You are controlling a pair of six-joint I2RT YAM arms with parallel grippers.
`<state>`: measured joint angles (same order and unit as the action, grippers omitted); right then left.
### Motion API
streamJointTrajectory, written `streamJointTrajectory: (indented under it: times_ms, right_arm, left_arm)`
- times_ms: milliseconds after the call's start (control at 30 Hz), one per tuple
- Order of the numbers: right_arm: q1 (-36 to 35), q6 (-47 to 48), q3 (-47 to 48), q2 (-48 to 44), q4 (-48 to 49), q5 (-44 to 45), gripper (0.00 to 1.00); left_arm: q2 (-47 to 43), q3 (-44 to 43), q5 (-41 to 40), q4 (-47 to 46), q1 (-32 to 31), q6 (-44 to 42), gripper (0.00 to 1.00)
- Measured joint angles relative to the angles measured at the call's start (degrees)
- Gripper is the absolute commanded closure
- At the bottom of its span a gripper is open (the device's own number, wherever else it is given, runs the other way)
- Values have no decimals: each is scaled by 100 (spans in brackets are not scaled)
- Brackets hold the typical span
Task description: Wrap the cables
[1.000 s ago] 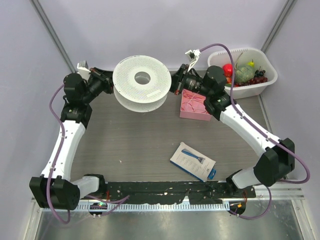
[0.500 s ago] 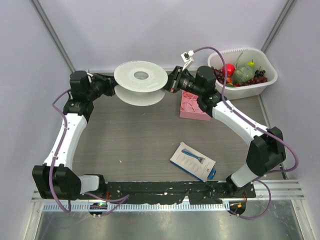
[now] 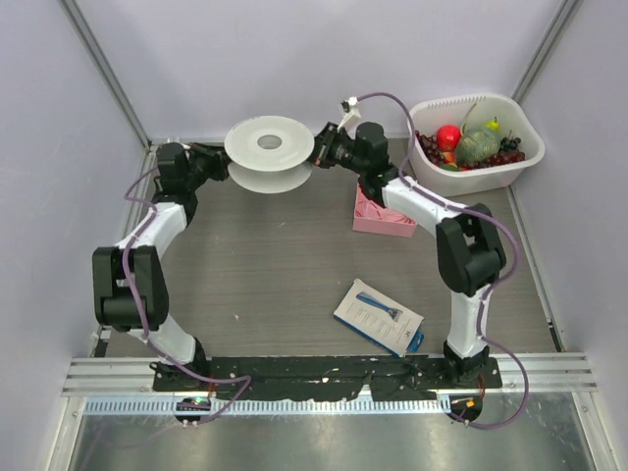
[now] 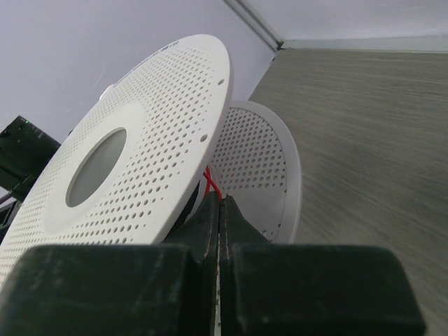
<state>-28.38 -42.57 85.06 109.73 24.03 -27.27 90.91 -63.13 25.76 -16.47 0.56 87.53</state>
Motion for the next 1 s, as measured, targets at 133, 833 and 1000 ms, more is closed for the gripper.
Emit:
streamJointTrajectory:
  times_ms: [133,833,1000]
  right_arm:
    - [-9,-96,577,868,258,138,99]
    - [7,-214,3410,4070,496,841,99]
    - [35,-243,3641,4360,535,1001,99]
  left_arm:
    - [787,0,35,-931,175,-94,100]
    - [3932,-1499,20,-2472,433,-376,100]
    - [4247,-1950,15,-2159,396,-538,100]
